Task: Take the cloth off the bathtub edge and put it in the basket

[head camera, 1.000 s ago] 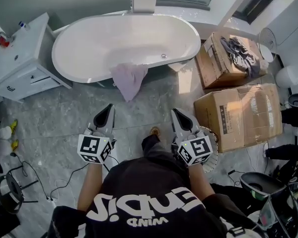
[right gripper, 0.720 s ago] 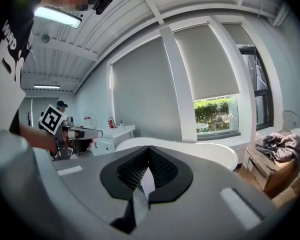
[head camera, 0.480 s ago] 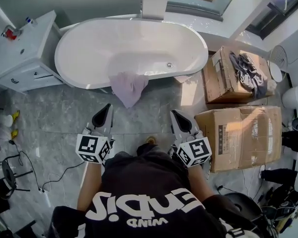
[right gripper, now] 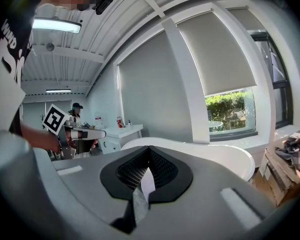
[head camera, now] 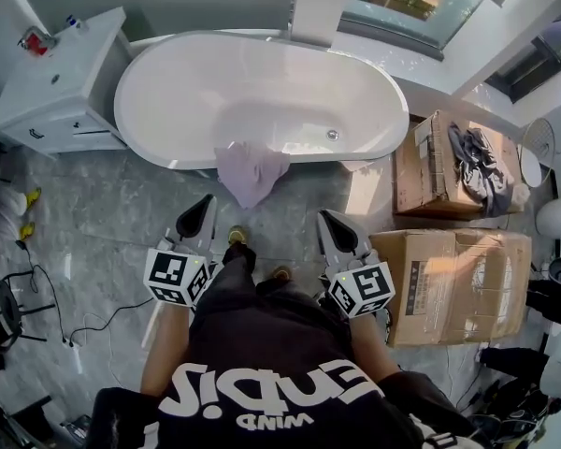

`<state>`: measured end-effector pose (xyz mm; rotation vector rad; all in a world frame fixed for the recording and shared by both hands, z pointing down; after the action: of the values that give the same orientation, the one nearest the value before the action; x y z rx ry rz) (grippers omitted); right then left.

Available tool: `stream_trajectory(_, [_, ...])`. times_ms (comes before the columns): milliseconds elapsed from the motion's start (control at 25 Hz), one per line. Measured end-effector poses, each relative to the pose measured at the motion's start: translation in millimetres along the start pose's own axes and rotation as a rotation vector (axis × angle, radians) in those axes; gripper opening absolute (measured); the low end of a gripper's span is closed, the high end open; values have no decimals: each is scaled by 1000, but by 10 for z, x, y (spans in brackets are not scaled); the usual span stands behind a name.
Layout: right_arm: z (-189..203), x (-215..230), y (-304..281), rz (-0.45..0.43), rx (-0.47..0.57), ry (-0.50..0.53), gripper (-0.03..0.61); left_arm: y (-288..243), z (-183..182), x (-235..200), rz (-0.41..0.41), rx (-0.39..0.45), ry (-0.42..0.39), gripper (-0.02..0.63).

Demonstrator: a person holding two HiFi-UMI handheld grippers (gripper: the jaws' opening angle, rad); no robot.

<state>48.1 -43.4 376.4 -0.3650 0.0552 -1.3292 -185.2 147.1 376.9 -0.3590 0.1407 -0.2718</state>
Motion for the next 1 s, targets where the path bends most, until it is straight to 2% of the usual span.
stream_trajectory(440, [-349,178,-833,75,-9,9,9,-814,-358,-651,116,12,-44,-3])
stream_trajectory(640, [-519,221,-1303,107,-16,15,9,-1186,-567,-974,175,27,-90,-3])
stream_trajectory(840, [-626,190,-1600,152,-26,5,9,-1411,-701,-1195,238,28,-111,-3])
stream_trajectory(1000, [-696,179,-1754,165,-23,6,9,-1510,-749,-1315,254,23,-110,-3])
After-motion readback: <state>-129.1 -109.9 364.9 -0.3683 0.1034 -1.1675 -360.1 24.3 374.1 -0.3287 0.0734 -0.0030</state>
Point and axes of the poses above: the fingertips, and each gripper's own axes: y backward along the fingers, x to its right, z out of its underside, the point moved 9 cm from there along y, backward along the fingers, and after that the axes turned 6 degrees about -x, right-handed, at the moved point
